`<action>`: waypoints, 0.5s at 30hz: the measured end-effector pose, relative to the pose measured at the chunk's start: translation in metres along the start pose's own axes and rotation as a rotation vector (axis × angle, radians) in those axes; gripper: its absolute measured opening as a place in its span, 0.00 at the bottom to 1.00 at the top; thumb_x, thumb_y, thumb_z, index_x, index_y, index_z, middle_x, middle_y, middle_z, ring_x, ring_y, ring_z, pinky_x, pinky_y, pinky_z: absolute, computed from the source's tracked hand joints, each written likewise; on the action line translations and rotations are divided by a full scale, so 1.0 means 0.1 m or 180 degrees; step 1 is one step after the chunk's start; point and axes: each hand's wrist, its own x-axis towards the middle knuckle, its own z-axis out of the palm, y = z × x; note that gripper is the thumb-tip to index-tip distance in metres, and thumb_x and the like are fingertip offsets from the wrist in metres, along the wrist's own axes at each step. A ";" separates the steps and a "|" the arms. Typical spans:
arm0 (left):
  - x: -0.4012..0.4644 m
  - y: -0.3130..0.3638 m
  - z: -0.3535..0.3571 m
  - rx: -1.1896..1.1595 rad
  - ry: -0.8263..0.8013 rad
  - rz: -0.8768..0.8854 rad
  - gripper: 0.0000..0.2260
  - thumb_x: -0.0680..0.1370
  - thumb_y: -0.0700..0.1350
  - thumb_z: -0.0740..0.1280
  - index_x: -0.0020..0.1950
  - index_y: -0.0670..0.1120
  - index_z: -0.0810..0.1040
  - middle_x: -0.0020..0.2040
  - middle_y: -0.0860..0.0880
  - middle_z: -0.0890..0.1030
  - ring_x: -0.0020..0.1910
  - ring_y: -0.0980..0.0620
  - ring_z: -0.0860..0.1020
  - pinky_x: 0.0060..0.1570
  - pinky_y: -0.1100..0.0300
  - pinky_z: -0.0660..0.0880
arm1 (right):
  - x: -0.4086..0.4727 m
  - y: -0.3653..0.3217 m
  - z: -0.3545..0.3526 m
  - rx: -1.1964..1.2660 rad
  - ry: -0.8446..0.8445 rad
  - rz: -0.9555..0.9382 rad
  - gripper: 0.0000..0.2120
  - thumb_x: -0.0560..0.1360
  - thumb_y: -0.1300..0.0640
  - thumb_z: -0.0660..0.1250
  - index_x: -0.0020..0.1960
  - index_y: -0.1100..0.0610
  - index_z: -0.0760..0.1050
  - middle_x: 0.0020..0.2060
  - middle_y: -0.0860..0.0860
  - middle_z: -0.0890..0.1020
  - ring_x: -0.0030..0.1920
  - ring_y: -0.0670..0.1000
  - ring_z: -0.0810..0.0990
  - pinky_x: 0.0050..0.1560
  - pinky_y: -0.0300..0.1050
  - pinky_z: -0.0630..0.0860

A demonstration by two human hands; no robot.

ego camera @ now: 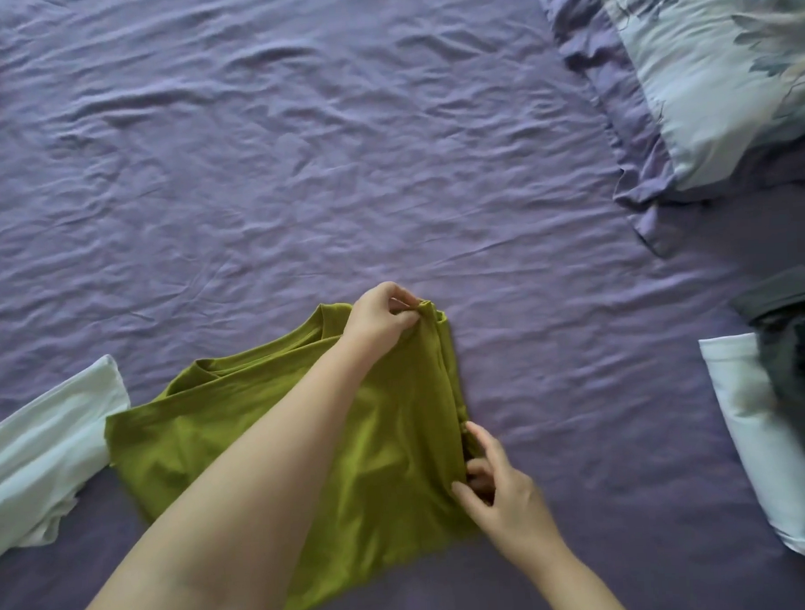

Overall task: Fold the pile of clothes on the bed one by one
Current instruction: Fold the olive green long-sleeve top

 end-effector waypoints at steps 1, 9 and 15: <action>-0.01 0.00 0.00 -0.0194 -0.0001 -0.0031 0.09 0.73 0.36 0.69 0.44 0.50 0.76 0.43 0.50 0.82 0.36 0.58 0.78 0.35 0.66 0.74 | -0.02 0.02 0.00 -0.0016 0.0027 -0.0016 0.33 0.72 0.53 0.71 0.67 0.35 0.56 0.44 0.40 0.78 0.42 0.41 0.79 0.49 0.41 0.76; 0.06 0.06 0.01 -0.0274 0.0376 0.0004 0.09 0.74 0.36 0.67 0.50 0.49 0.80 0.48 0.50 0.83 0.47 0.53 0.80 0.52 0.58 0.76 | -0.13 0.15 -0.06 0.1036 0.0722 0.0205 0.20 0.77 0.62 0.64 0.57 0.38 0.67 0.49 0.44 0.75 0.42 0.41 0.76 0.46 0.35 0.73; 0.01 0.06 0.06 0.0858 0.1059 -0.0148 0.06 0.76 0.47 0.68 0.49 0.56 0.82 0.53 0.53 0.80 0.59 0.49 0.72 0.57 0.55 0.69 | -0.11 0.22 0.02 0.0680 0.0762 0.0164 0.17 0.76 0.61 0.66 0.55 0.42 0.68 0.47 0.46 0.76 0.42 0.51 0.78 0.46 0.44 0.75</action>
